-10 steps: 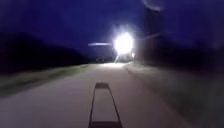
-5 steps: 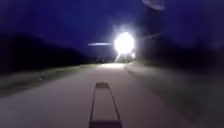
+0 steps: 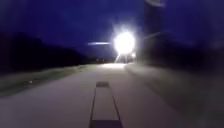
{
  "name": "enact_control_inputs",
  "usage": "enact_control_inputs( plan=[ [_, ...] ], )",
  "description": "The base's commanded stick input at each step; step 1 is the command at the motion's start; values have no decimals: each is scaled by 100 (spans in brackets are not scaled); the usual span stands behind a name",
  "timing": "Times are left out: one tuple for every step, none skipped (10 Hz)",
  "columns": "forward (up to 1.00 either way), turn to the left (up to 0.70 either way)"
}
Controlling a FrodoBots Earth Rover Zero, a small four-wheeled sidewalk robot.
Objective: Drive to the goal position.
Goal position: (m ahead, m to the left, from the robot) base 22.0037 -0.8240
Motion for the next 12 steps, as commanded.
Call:
enact_control_inputs(
  plan=[
    [100, 0],
    [100, 0],
    [100, 1],
    [100, 1],
    [100, 2],
    [100, 2],
    [100, 3],
    [100, 3],
    [100, 3],
    [100, 3],
    [100, 3],
    [100, 2]
  ],
)
